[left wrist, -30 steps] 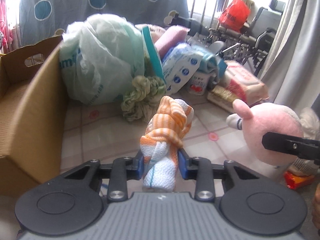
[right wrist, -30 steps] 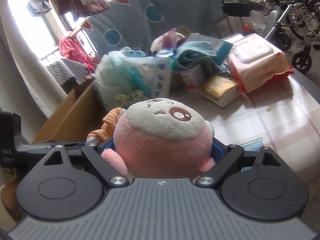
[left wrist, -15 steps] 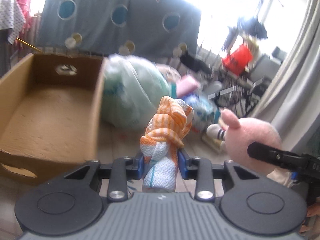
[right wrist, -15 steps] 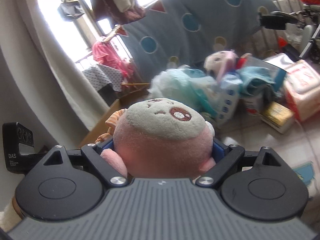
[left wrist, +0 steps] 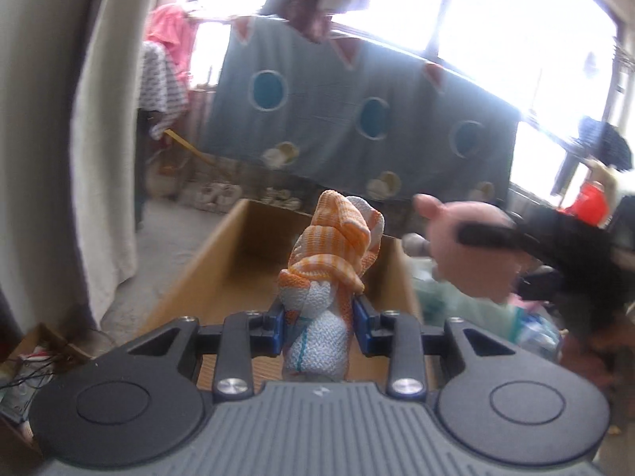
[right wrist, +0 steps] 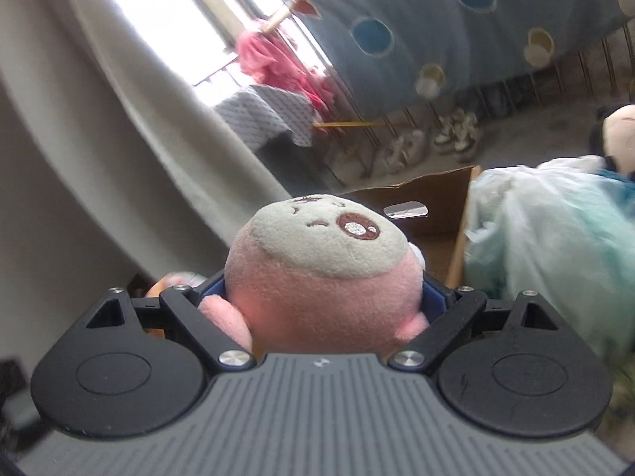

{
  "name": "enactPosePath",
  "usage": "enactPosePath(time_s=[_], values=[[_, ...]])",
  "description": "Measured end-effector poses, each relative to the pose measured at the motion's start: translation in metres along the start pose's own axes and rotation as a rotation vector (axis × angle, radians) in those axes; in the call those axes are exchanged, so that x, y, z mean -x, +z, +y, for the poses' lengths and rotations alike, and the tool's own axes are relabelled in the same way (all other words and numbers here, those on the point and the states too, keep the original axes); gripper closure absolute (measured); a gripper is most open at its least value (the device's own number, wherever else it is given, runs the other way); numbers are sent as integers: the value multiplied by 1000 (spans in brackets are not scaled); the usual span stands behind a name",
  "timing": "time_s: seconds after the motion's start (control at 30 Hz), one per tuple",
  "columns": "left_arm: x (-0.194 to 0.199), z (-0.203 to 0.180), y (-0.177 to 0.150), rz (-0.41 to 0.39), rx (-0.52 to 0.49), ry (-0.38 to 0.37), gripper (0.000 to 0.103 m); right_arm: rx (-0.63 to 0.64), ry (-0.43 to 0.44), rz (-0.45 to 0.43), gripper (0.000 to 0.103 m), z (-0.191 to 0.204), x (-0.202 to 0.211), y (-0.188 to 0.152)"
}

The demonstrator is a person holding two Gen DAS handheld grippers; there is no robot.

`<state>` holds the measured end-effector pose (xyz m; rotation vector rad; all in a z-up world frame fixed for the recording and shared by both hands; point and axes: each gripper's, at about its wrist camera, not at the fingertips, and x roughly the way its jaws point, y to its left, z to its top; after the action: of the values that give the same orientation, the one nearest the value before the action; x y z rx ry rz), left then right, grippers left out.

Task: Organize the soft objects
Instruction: 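Carry both dolls into the cardboard box and open both grippers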

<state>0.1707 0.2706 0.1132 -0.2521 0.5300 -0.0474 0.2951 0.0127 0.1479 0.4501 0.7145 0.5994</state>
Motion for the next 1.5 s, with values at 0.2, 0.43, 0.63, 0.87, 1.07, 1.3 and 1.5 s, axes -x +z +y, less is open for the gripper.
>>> enactPosePath(time_s=[0.2,0.43,0.63,0.87,1.07,1.3,1.5], values=[[-40,32,21,9,40,32,69,-186,-108,139,12,-16,-189,33],[-69,54,23,24,38,74,68,-387,-146,268,6,-49,-320,19],[-82,61,26,20,30,98,68,-201,-77,319,3,-28,-330,21],[-90,61,28,71,41,91,68,-250,-122,487,57,-39,-319,12],[-87,61,28,90,25,101,68,-306,-137,357,59,-38,-328,8],[-93,57,27,137,-12,125,68,-159,-149,285,46,-21,-322,18],[-129,45,42,215,-83,138,68,40,-212,185,37,5,-278,54]])
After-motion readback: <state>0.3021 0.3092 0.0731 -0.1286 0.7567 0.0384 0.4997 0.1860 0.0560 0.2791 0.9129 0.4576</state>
